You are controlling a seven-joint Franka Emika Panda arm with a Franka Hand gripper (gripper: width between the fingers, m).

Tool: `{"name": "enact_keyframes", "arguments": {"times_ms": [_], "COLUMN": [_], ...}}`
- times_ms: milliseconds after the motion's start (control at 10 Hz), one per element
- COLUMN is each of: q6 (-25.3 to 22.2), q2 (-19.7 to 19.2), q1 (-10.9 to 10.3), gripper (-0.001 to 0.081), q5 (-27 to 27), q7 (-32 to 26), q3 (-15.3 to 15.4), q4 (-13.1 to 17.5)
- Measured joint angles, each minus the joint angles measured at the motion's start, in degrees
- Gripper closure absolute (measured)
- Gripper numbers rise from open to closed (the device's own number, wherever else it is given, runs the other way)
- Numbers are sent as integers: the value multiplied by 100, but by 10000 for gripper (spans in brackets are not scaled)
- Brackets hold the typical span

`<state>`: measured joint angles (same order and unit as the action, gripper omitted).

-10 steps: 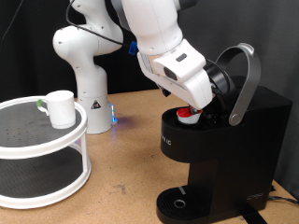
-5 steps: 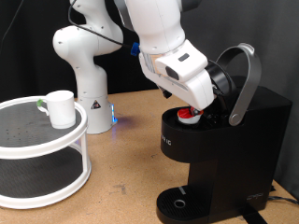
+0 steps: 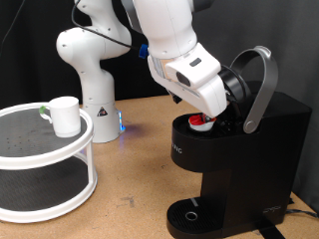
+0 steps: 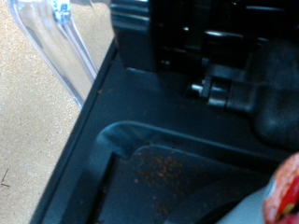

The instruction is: Make a cup of coffee with the keurig machine

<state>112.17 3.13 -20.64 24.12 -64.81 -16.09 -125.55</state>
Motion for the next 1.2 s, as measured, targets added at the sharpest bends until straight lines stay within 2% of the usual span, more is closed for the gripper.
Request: {"name": "enact_keyframes", "arguments": {"times_ms": [900,1200], "q6": [169,205], "q2": [-33,-30], "q1": [-4,21], "gripper": [1,1], "q5": [23,633], "q7": [96,-195], "q3": [33,-18], "q4": [-69,-113]}}
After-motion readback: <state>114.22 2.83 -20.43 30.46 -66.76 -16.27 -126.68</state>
